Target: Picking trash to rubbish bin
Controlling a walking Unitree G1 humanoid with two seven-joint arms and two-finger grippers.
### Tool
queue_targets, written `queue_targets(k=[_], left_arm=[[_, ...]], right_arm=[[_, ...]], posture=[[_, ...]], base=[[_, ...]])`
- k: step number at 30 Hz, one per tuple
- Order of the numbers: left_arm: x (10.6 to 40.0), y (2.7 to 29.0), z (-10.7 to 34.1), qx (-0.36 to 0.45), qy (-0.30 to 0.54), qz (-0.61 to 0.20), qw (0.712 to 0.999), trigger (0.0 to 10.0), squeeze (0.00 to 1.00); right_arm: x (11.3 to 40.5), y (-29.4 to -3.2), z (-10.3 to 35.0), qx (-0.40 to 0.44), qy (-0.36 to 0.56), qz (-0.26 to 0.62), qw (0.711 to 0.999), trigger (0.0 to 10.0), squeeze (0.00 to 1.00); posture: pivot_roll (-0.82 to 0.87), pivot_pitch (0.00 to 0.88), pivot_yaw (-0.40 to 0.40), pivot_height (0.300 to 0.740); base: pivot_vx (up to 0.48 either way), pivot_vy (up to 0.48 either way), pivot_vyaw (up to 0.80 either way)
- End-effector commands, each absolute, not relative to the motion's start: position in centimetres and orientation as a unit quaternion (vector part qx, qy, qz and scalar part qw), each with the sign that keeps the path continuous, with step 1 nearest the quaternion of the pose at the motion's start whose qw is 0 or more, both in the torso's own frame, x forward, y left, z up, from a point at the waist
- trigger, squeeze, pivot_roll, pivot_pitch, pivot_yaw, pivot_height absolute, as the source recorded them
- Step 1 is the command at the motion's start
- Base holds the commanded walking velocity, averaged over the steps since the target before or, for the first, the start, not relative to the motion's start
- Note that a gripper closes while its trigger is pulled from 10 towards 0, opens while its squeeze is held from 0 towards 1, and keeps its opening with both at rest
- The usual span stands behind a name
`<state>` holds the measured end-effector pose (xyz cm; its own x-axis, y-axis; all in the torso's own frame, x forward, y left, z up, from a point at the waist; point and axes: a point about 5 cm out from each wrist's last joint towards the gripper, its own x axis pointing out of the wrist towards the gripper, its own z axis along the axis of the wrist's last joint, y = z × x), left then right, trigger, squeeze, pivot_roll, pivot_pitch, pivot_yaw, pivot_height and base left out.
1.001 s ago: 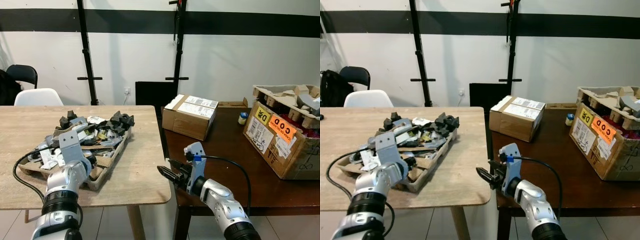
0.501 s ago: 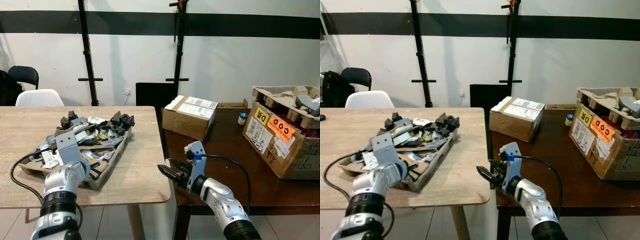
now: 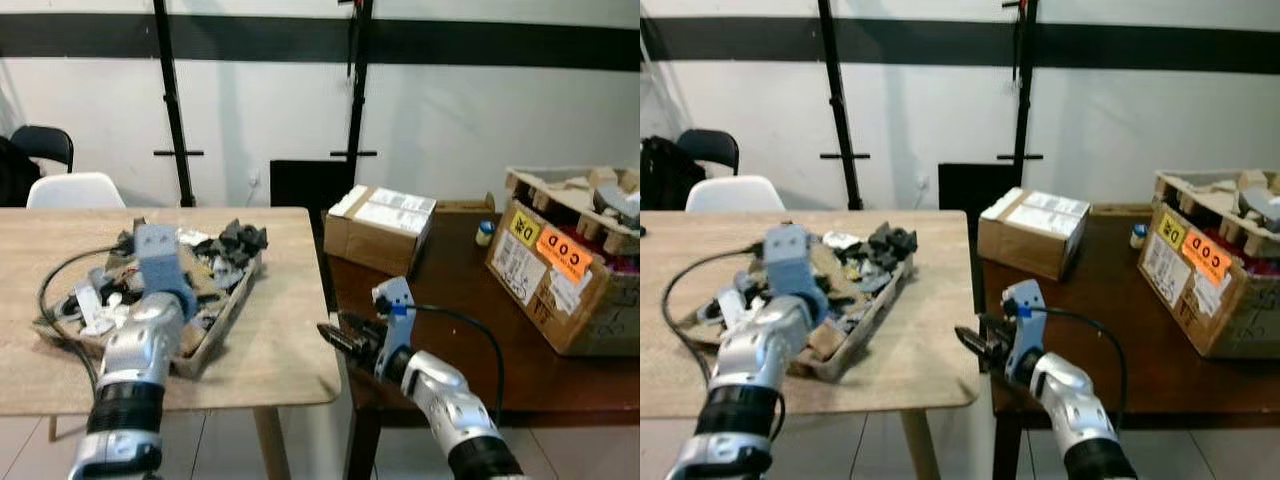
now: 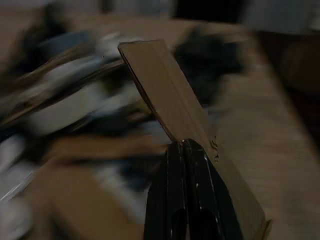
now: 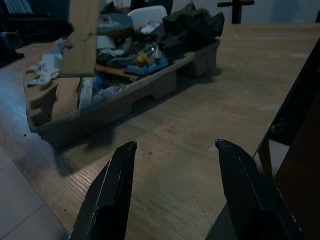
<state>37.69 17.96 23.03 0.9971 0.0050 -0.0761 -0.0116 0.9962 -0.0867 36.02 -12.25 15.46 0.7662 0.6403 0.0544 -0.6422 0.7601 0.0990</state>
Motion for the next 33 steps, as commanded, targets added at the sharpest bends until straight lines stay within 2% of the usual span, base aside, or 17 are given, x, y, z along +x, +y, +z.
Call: queue_targets(k=[1,3,7,15,17,20,23,24,25,26,27,28,29,33], left_arm=[[37.4,17.1,23.5,-0.029,0.039,-0.049,0.998,0.0,0.0],[37.3,16.8,23.6,-0.029,0.036,-0.061,0.997,0.0,0.0],[36.7,15.6,24.5,-0.031,0.016,-0.133,0.99,0.0,0.0],[36.2,15.6,23.9,-0.035,0.03,-0.21,0.977,0.0,0.0],[35.8,15.8,23.6,-0.049,0.039,-0.244,0.968,0.0,0.0],[34.3,15.4,22.7,-0.042,0.046,-0.342,0.937,0.0,0.0],[32.5,15.0,21.6,0.027,0.054,-0.426,0.903,0.0,0.0],[32.5,15.0,21.6,0.027,0.054,-0.426,0.903,0.0,0.0],[31.9,14.9,21.1,0.039,0.067,-0.452,0.889,0.0,0.0],[31.7,14.9,20.9,0.037,0.076,-0.462,0.883,0.0,0.0],[31.7,14.9,20.9,0.037,0.076,-0.462,0.883,0.0,0.0],[31.5,14.9,20.7,0.037,0.081,-0.472,0.877,0.0,0.0],[31.4,14.9,20.6,0.036,0.083,-0.475,0.875,0.0,0.0],[31.5,15.0,20.5,0.035,0.083,-0.471,0.878,0.0,0.0]], right_arm=[[36.1,-12.7,15.5,0.069,-0.008,0.337,0.939,10.0,0.0],[36.1,-12.8,15.6,0.07,-0.009,0.336,0.939,10.0,0.0],[36.2,-13.0,15.7,0.077,-0.012,0.333,0.94,10.0,0.0],[36.3,-13.5,16.2,0.109,-0.024,0.323,0.94,10.0,0.0],[36.3,-13.7,16.6,0.131,-0.032,0.32,0.938,10.0,0.0],[36.4,-13.7,17.2,0.168,-0.047,0.314,0.933,10.0,0.0],[36.6,-13.7,17.7,0.203,-0.053,0.308,0.928,10.0,0.0],[36.6,-13.7,17.7,0.203,-0.053,0.308,0.928,10.0,0.0],[36.6,-13.6,18.0,0.23,-0.055,0.306,0.922,10.0,0.15],[36.7,-13.5,18.1,0.246,-0.053,0.307,0.918,10.0,0.6],[36.7,-13.5,18.1,0.246,-0.053,0.307,0.918,10.0,0.6],[36.7,-13.4,18.2,0.258,-0.052,0.309,0.914,10.0,0.97],[36.6,-13.2,18.2,0.269,-0.049,0.315,0.909,10.0,1.0],[36.1,-12.3,18.1,0.289,-0.031,0.344,0.893,10.0,1.0]], posture=[[-0.01,0.061,-0.018,0.74],[-0.01,0.061,-0.018,0.74],[-0.01,0.068,-0.015,0.74],[-0.01,0.076,-0.014,0.74],[-0.01,0.079,-0.017,0.74],[-0.01,0.082,-0.017,0.74],[-0.02,0.085,-0.014,0.74],[-0.02,0.085,-0.014,0.74],[-0.02,0.086,-0.014,0.74],[-0.02,0.085,-0.014,0.74],[-0.02,0.085,-0.014,0.74],[-0.02,0.086,-0.014,0.74],[-0.02,0.087,-0.013,0.74],[-0.02,0.087,-0.014,0.74]], base=[[0.0,0.0,0.0],[0.0,0.0,0.0],[0.0,0.0,0.0],[0.0,0.0,0.0],[0.0,0.0,0.0],[0.0,0.0,0.0],[0.0,0.0,0.0],[0.0,0.0,0.0],[0.0,0.0,0.0],[0.0,0.0,0.0],[0.0,0.0,0.0],[0.0,0.0,0.0],[0.0,0.0,0.0],[0.0,0.0,0.0]])
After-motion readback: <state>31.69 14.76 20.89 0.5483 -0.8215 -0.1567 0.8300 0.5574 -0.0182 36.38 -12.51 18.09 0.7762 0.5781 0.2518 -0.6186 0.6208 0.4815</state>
